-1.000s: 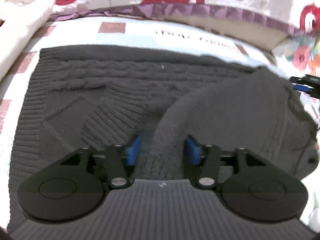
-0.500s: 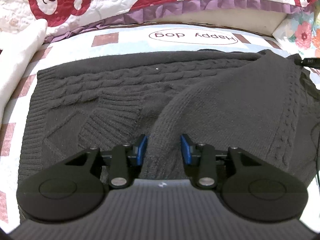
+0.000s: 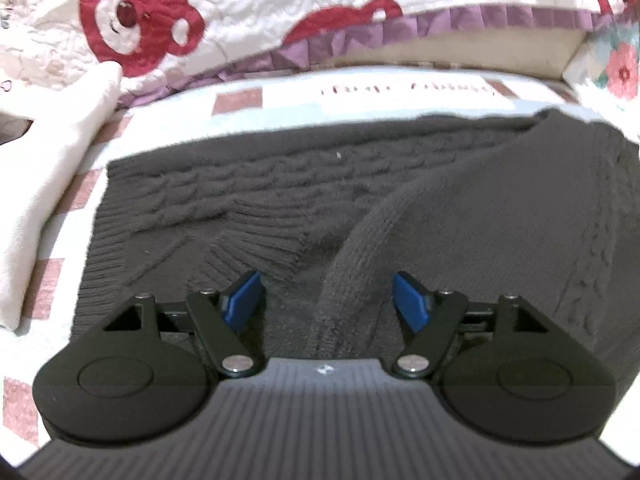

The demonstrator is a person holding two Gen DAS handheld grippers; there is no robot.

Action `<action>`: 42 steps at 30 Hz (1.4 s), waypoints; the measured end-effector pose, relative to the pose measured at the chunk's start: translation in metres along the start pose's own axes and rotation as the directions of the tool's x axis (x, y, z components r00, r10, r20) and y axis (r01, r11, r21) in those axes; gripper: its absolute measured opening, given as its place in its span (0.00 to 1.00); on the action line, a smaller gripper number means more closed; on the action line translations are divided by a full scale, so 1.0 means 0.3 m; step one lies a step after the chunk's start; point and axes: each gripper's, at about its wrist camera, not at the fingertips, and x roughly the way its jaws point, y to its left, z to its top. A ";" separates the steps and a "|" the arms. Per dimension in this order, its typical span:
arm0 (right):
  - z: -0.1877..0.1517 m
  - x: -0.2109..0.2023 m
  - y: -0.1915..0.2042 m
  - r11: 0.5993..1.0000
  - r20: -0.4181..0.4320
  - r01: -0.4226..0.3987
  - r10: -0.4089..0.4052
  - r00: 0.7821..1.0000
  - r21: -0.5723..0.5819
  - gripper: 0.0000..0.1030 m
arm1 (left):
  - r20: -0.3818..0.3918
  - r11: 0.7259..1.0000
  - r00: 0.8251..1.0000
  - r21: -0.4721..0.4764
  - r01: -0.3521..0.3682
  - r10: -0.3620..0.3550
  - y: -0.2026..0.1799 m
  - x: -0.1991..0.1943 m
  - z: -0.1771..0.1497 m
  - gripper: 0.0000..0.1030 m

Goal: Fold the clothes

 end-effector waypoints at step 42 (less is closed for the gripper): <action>-0.081 -0.117 0.124 0.860 0.008 -0.503 0.504 0.863 0.081 0.14 | -0.131 0.880 0.870 -0.106 0.464 -0.475 -0.651 -0.012 -0.001 0.72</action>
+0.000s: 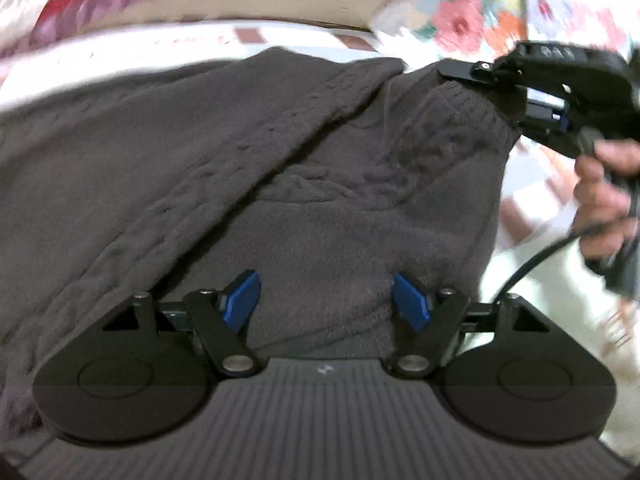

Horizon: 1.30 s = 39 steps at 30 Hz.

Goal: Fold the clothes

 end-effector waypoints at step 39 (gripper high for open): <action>-0.700 0.308 0.598 0.382 -0.187 -0.072 -0.272 0.944 -0.922 0.45 | 0.220 0.810 0.968 -0.542 0.223 -0.119 0.524 -0.215 0.017 0.75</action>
